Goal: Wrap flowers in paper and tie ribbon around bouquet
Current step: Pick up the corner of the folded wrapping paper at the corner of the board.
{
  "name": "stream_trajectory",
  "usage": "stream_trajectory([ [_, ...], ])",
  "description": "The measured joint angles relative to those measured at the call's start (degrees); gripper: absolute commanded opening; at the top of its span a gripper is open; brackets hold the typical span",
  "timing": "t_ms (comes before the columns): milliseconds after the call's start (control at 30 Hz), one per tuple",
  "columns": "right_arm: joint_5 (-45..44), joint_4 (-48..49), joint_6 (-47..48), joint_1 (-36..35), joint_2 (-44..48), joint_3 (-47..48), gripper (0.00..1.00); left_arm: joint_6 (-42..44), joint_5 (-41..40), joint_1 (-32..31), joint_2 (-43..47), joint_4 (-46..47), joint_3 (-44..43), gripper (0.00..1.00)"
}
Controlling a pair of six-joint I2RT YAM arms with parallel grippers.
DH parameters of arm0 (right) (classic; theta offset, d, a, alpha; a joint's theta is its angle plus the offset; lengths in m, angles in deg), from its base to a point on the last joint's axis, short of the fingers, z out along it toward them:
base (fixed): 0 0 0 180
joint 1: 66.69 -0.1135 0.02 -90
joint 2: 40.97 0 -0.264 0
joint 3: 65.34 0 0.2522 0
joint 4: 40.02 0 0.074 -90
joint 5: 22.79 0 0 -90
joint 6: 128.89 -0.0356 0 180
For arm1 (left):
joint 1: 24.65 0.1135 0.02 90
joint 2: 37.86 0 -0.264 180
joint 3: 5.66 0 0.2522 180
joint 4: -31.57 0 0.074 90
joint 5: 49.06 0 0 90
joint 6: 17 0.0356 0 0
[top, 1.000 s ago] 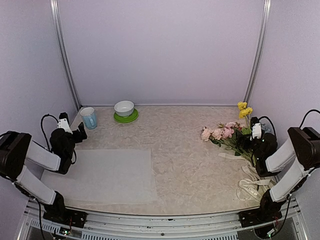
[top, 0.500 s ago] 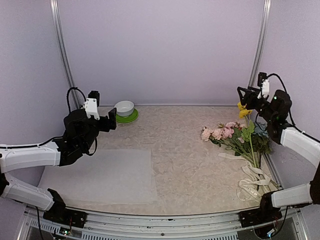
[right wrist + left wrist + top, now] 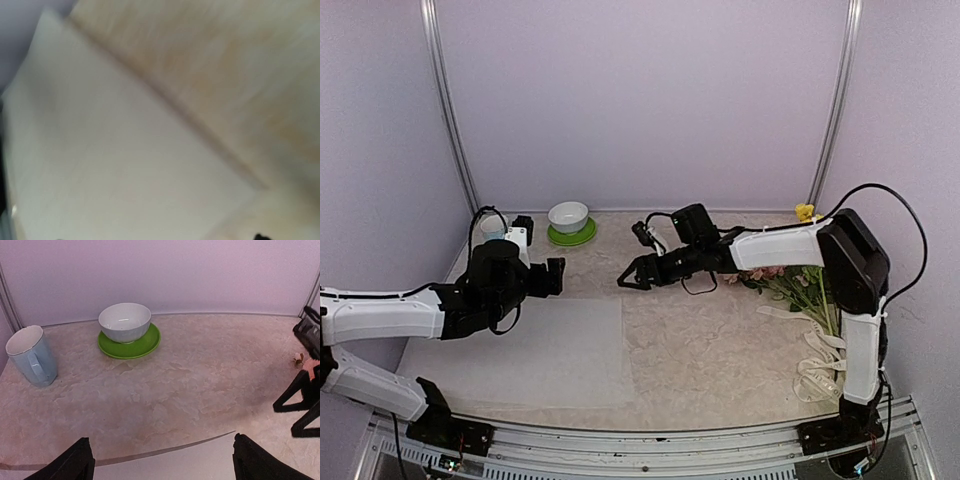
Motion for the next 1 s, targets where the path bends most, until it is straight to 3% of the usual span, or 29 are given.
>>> stream_trajectory([
  [100,3.4,-2.7,-1.4,-2.1,-6.2,4.3,0.73,-1.4,-0.9,-0.1,-0.5,-0.8,0.0,0.96],
  [233,6.1,-4.4,-3.7,-2.4,-9.1,5.0,0.5,-2.3,-2.1,-0.3,-1.1,-1.3,0.0,0.97],
  [533,10.8,-6.1,-5.6,-2.6,-14.6,7.1,0.5,-2.4,-3.6,-0.3,-3.1,-2.3,-0.1,0.98],
  [700,11.3,-6.5,-5.6,-2.6,-14.7,7.8,0.41,-2.4,-3.8,-0.3,-3.1,-2.3,-0.3,0.98],
  [1000,13.1,-5.6,-7.0,-3.2,-16.7,9.3,0.36,-2.3,-5.3,-0.6,-3.1,-2.6,-0.3,0.98],
])
